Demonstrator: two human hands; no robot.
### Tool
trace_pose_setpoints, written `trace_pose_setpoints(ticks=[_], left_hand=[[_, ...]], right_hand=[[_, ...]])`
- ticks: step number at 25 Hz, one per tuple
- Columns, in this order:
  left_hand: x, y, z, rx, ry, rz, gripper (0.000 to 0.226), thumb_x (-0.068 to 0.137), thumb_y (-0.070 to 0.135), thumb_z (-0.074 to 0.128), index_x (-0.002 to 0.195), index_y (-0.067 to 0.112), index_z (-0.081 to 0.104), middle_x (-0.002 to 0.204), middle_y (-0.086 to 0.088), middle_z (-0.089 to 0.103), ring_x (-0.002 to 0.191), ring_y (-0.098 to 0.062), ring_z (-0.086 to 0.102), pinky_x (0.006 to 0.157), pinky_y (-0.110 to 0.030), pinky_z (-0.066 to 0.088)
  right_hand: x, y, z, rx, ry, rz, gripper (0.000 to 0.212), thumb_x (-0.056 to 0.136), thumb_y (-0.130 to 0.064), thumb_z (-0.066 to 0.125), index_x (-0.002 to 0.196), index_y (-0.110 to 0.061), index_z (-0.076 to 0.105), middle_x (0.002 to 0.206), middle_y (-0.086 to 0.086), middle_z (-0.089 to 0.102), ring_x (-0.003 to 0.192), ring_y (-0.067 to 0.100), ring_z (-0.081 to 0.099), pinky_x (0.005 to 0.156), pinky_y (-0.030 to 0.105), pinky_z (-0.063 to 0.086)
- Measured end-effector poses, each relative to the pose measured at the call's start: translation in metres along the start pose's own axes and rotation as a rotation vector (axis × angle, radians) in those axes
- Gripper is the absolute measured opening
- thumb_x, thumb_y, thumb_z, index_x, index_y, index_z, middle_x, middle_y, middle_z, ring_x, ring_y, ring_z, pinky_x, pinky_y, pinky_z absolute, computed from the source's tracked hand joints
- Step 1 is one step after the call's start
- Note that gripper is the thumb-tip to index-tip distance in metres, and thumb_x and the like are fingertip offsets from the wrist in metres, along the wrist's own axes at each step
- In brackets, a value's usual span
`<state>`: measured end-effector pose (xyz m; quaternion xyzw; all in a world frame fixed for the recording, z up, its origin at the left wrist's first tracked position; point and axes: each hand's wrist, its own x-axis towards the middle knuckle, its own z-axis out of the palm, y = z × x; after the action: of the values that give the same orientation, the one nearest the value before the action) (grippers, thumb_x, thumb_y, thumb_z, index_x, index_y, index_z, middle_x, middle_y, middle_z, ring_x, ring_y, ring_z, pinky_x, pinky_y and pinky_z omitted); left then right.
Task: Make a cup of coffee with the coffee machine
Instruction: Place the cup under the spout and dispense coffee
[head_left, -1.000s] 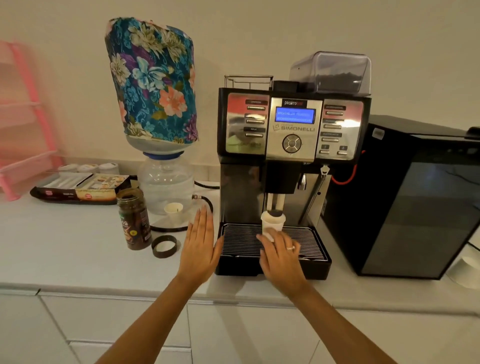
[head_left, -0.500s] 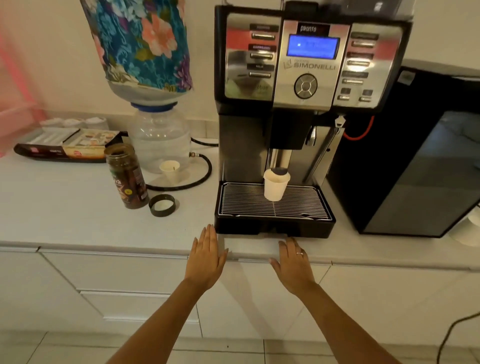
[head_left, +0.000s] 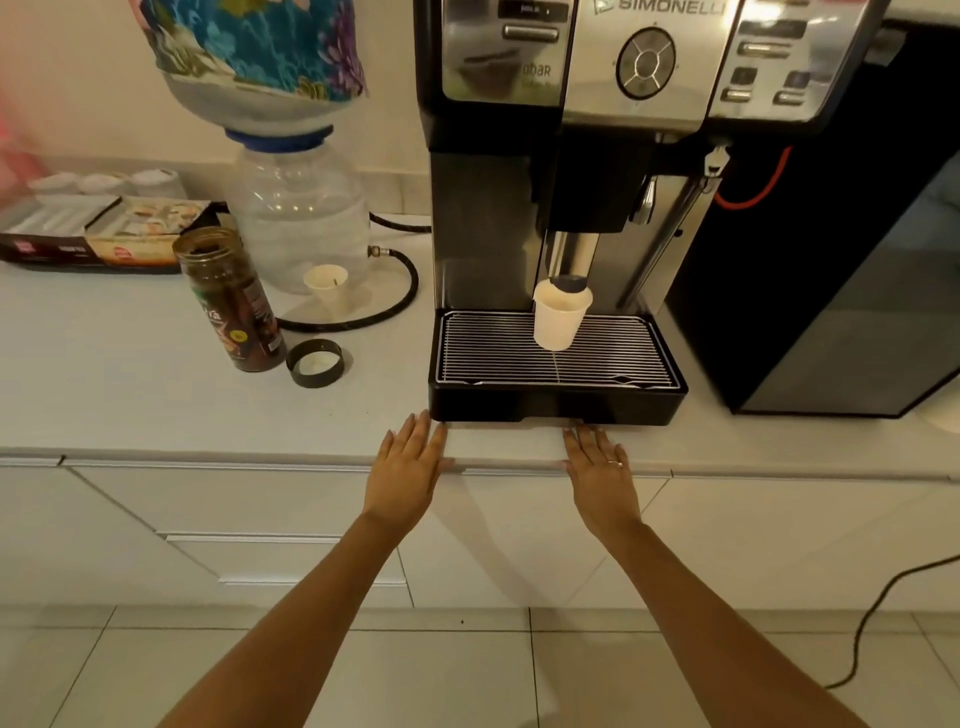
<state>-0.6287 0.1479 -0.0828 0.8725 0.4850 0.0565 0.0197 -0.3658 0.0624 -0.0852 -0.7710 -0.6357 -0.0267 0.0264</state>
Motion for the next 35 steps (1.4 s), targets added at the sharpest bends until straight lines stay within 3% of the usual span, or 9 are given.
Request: trace_pose_setpoints(ticks=[4,11,19,27,31,35], left_hand=[[0.001,0.002,0.001,-0.031,0.021,-0.022,0.054,0.104,0.029,0.033,0.152,0.019,0.011,0.159,-0.011,0.010,0.147,-0.029,0.006,0.118,-0.043,0.009],[0.001,0.003,0.001,-0.065,0.029,-0.038,0.056,0.104,0.032,0.026,0.152,0.017,0.002,0.160,-0.008,0.006,0.147,-0.026,0.003,0.120,-0.042,0.008],[0.000,0.005,-0.001,-0.032,-0.012,-0.041,0.056,0.104,0.028,0.028,0.152,0.016,0.001,0.160,-0.010,0.002,0.147,-0.029,0.000,0.119,-0.046,0.008],[-0.005,0.027,-0.006,-0.068,0.063,-0.068,0.063,0.096,0.046,0.000,0.152,0.017,0.000,0.160,-0.009,0.003,0.147,-0.031,0.000,0.118,-0.049,0.008],[0.001,0.048,-0.008,-0.062,0.057,-0.033,0.059,0.099,0.040,0.013,0.152,0.016,0.006,0.160,-0.009,0.006,0.147,-0.029,0.003,0.119,-0.048,0.007],[0.011,0.067,-0.005,0.001,0.006,0.015,0.059,0.102,0.039,0.024,0.152,0.014,0.004,0.160,-0.008,0.005,0.147,-0.029,0.001,0.119,-0.048,0.008]], right_hand=[[0.001,-0.001,-0.002,0.003,-0.010,-0.001,0.048,0.101,-0.022,0.035,0.147,-0.013,0.023,0.156,0.009,0.023,0.144,0.029,0.018,0.114,0.048,0.018],[0.003,0.003,0.000,-0.010,-0.042,-0.009,0.050,0.102,-0.023,0.032,0.149,-0.014,0.017,0.158,0.009,0.016,0.145,0.028,0.012,0.115,0.047,0.016],[0.004,0.011,-0.002,0.031,-0.074,-0.081,0.065,0.094,-0.004,0.042,0.150,-0.015,0.011,0.159,0.006,0.009,0.146,0.025,0.008,0.116,0.042,0.014],[0.002,0.042,-0.007,0.011,-0.049,-0.260,0.054,0.099,-0.012,0.035,0.149,-0.012,0.015,0.158,0.007,0.013,0.146,0.024,0.011,0.116,0.037,0.016],[0.004,0.060,-0.010,-0.009,-0.041,-0.155,0.053,0.100,-0.027,0.036,0.147,-0.008,0.021,0.155,0.011,0.024,0.144,0.025,0.018,0.116,0.043,0.016],[0.004,0.073,-0.006,-0.040,-0.045,-0.150,0.056,0.101,-0.031,0.032,0.148,-0.007,0.014,0.157,0.011,0.020,0.145,0.025,0.016,0.117,0.041,0.014]])
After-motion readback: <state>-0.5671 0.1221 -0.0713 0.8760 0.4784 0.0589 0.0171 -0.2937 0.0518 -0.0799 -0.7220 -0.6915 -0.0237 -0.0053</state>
